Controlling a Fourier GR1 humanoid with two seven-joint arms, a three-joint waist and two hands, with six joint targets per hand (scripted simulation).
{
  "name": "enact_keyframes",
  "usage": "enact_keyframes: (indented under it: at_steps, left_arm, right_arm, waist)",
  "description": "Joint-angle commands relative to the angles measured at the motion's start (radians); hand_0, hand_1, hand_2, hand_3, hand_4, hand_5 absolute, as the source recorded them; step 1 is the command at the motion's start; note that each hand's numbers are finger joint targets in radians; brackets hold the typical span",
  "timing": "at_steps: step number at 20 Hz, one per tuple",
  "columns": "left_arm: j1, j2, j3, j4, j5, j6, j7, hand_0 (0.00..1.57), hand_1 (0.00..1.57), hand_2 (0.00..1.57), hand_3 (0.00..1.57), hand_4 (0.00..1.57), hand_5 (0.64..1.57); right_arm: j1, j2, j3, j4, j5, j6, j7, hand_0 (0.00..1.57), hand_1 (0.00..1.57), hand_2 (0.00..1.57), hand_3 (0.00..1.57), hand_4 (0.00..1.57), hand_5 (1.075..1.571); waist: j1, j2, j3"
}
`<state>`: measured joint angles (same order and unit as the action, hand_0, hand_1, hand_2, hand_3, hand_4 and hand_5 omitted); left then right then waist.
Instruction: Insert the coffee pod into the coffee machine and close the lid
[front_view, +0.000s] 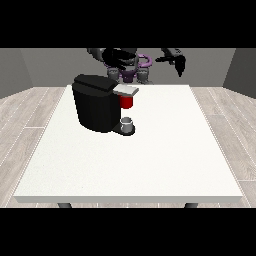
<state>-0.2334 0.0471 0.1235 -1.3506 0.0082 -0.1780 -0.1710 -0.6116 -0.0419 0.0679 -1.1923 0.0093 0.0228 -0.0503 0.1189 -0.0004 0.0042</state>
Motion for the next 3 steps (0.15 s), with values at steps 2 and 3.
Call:
enact_keyframes:
  at_steps: [2, 3]
  left_arm:
    - [0.071, 0.005, 0.02, 0.023, -0.008, 0.024, -0.035, 0.0, 0.0, 0.0, 0.0, 0.19, 1.571]
    - [0.099, 0.053, 0.068, 0.011, 0.039, -0.012, 0.012, 0.0, 0.0, 0.0, 0.0, 0.19, 1.571]
  right_arm:
    - [0.218, 0.04, 0.096, -0.066, -0.034, -0.033, -0.133, 0.0, 0.0, 0.0, 0.0, 0.25, 1.571]
    - [0.274, 0.041, 0.086, -0.084, -0.052, 0.018, -0.079, 0.0, 0.0, 0.0, 0.0, 0.16, 1.571]
  waist:
    - [-0.072, -0.05, -0.0041]
    - [-0.095, -0.12, -0.0041]
